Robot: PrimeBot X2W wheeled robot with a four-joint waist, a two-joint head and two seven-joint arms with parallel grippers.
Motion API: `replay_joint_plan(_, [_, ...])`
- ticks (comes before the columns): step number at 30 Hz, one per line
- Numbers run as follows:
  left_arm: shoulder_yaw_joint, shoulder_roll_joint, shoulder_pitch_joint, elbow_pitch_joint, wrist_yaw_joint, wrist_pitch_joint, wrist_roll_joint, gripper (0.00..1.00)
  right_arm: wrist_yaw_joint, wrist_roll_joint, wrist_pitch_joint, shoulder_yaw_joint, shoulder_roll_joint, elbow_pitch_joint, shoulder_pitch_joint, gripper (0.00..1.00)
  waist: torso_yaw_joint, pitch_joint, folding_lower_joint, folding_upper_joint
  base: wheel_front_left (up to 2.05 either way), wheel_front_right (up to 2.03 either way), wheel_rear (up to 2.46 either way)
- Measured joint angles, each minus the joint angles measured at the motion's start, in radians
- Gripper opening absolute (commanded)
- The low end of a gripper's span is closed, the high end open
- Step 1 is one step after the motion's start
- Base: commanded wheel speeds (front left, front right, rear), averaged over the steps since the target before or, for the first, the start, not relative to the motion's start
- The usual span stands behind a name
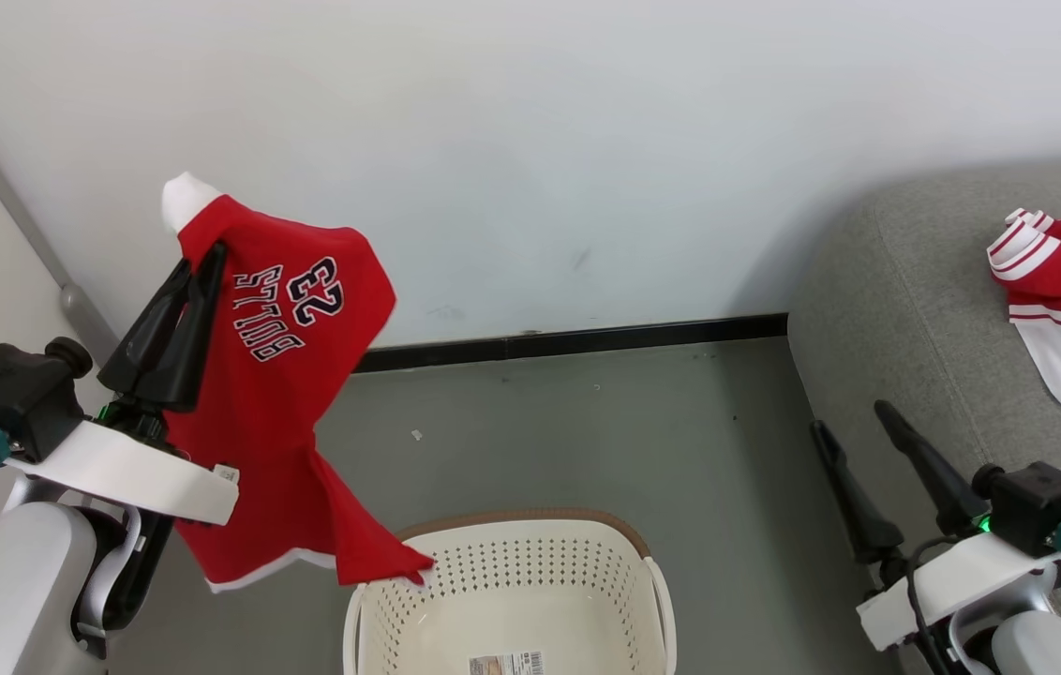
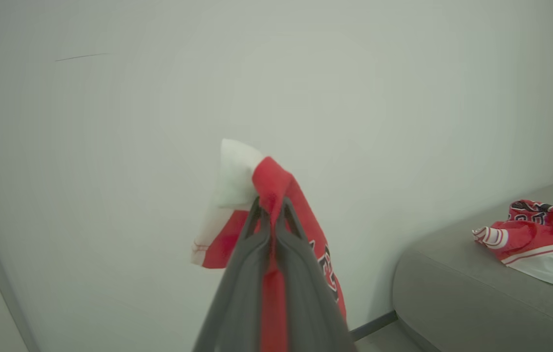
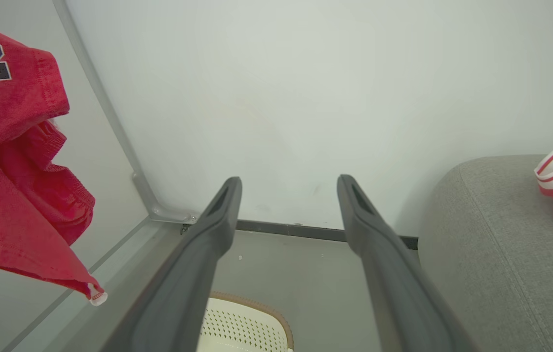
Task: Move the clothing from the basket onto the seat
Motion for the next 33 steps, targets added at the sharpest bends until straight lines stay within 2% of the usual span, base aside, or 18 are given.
replay_joint_plan(8, [-0.041, 0.017, -0.001, -0.089, -0.003, 0.034, 0.030, 0.00, 0.000, 0.046, 0.000, 0.106, -0.022, -0.038, 0.013, 1.00, -0.015, 0.004, 0.0000, 0.0000, 0.00, 0.00, 0.00])
replay_joint_plan(17, [-0.142, 0.014, -0.057, -0.179, -0.056, 0.093, 0.064, 0.00, 0.000, 0.099, 0.000, 0.239, -0.062, -0.109, 0.000, 1.00, -0.035, 0.012, 0.0000, 0.0000, 0.00, 0.00, 0.00])
replay_joint_plan(26, [-0.228, -0.033, -0.132, -0.235, -0.091, 0.136, 0.089, 0.00, 0.000, 0.149, 0.000, 0.371, -0.113, -0.189, -0.068, 1.00, -0.054, 0.011, 0.0000, 0.0000, 0.00, 0.00, 0.00])
replay_joint_plan(33, [-0.279, -0.078, -0.179, -0.266, -0.100, 0.164, 0.091, 0.00, 0.000, 0.177, 0.000, 0.388, -0.129, -0.198, -0.075, 1.00, -0.066, 0.007, 0.0000, 0.0000, 0.00, 0.00, 0.00])
